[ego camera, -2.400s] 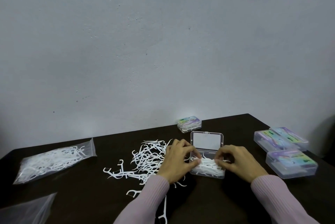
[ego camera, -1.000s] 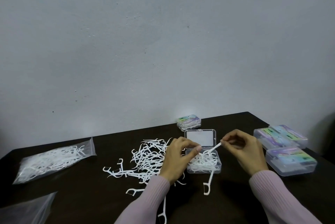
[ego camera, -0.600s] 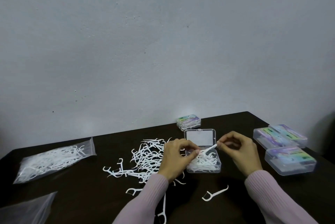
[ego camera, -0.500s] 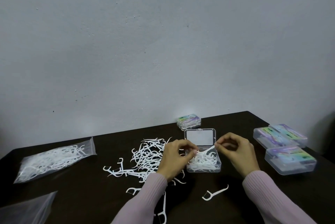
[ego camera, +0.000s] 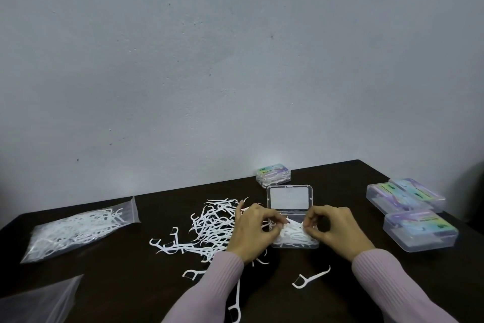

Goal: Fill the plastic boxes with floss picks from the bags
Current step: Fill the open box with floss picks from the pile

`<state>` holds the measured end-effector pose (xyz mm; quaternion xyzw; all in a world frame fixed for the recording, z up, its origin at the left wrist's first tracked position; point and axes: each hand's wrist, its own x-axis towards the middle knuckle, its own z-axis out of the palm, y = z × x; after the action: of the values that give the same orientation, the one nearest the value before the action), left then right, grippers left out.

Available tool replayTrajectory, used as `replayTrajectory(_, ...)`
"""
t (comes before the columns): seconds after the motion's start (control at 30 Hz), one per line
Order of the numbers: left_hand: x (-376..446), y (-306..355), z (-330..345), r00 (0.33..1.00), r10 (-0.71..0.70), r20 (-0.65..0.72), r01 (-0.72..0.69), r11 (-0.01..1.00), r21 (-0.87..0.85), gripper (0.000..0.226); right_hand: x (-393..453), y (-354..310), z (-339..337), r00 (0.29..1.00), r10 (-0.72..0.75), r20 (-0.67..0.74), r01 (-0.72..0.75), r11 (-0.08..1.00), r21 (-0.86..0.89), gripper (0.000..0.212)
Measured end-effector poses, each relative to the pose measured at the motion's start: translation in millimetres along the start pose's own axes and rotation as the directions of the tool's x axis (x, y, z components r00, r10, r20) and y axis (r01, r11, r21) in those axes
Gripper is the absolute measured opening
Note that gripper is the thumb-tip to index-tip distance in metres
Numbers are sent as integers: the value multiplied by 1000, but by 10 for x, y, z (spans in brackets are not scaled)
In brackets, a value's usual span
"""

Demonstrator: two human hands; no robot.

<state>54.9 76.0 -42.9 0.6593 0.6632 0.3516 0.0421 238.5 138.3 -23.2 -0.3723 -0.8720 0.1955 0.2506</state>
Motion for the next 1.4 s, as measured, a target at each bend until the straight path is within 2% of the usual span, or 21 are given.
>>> replayTrajectory(0.1,10,28,-53,998,-2,68,2,1000,-8,13,-9,-9,-23,1000,-13,-5,12,994,-109,19)
replayTrajectory(0.2,31,26,-131,991,-5,136,19,994,-106,14,-20,-59,-87,998,-66,12,65,997,29,24)
replayTrajectory(0.33,23,86,-204,974,-25,224,48,994,-98,24,-40,-115,-195,946,-121,300,100,991,85,22)
replayTrajectory(0.43,7,117,-218,959,-16,283,51,992,-119,26,-33,-125,-234,891,-103,442,78,994,75,13)
replayTrajectory(0.57,5,137,-213,968,8,250,20,994,-108,13,-38,-146,-201,810,-91,579,96,995,23,15)
replayTrajectory(0.77,29,102,-203,977,30,213,24,968,-249,11,-14,-137,-157,798,-134,587,125,991,56,9)
replayTrajectory(0.87,47,131,-215,992,18,122,26,934,-355,10,-18,-145,-128,787,-115,606,135,991,13,6)
replayTrajectory(1.0,90,176,-243,997,-76,-21,52,831,-553,9,-21,-150,-74,804,-114,584,188,980,-69,7)
replayTrajectory(1.13,133,163,-247,978,-188,-94,74,726,-684,9,-23,-173,-96,839,-153,522,142,988,62,16)
replayTrajectory(1.23,125,141,-239,962,-262,-77,123,667,-735,11,-17,-192,-143,908,-176,380,97,971,219,12)
replayTrajectory(1.3,103,125,-193,959,-279,-40,165,670,-724,11,1,-182,-159,959,-163,231,102,962,255,11)
replayTrajectory(1.4,57,84,-117,972,-233,22,188,720,-668,11,34,-126,-161,991,-119,55,104,968,229,11)
